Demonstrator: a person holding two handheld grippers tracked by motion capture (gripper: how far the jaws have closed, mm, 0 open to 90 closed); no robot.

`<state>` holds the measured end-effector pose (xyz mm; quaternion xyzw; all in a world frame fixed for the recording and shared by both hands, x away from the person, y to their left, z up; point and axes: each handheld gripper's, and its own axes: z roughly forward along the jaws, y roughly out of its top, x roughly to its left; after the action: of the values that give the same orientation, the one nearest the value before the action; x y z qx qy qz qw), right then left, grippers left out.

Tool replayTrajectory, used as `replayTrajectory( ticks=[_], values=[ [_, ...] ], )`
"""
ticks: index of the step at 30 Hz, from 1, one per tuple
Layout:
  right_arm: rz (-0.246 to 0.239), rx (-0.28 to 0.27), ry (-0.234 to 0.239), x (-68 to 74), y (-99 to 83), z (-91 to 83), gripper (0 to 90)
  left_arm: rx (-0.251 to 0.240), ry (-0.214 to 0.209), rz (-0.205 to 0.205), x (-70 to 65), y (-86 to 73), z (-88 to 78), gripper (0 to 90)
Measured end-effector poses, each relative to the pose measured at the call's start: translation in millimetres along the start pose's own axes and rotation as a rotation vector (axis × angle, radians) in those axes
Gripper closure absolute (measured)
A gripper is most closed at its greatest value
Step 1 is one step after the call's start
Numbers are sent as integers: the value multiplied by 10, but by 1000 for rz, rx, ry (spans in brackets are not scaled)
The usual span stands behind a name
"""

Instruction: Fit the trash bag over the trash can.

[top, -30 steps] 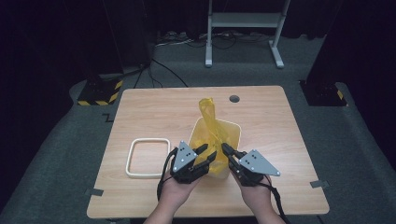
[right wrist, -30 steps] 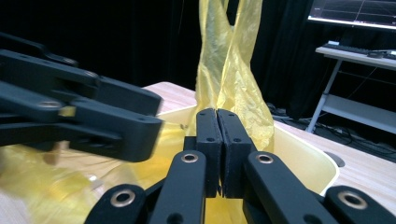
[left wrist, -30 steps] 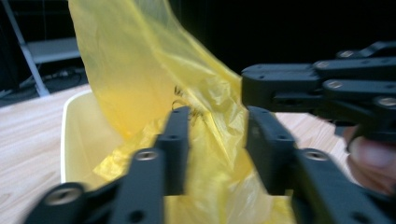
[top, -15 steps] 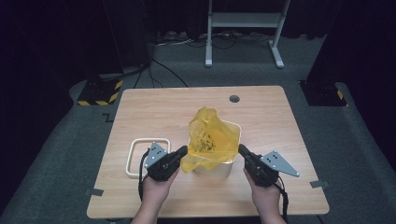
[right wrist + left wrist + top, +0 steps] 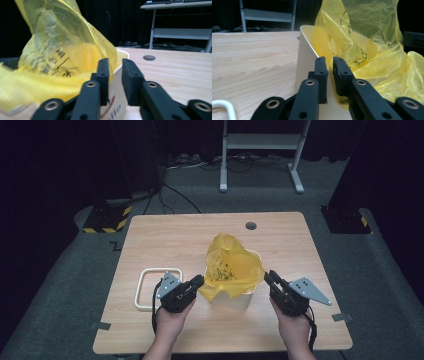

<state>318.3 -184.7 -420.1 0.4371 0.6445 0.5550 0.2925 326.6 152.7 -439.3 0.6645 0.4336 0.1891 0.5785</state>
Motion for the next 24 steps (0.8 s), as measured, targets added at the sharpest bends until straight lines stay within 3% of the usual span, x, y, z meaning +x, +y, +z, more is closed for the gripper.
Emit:
replayTrajectory(
  ticks=[1,5,9,13,18,21,24],
  values=[
    [11,3,-16,15,-70,-108,703,-1,-4,0,2,-7,9,765],
    [-18,38,-50,57,-259,-190,711,-11,0,-17,3,-32,9,741],
    [-32,85,-26,128,-366,-73,716,-8,-19,-30,-24,-41,21,744],
    [-53,86,-39,172,-356,29,741,-6,-34,-34,-65,-53,27,752],
    [-41,101,-49,41,-275,214,743,-10,-60,-22,-172,-108,78,727],
    [-55,98,-64,-24,-203,288,725,-21,-35,7,-220,-107,69,692],
    [-63,41,-84,-66,-103,177,708,-49,4,27,-215,-70,7,602]
  ],
)
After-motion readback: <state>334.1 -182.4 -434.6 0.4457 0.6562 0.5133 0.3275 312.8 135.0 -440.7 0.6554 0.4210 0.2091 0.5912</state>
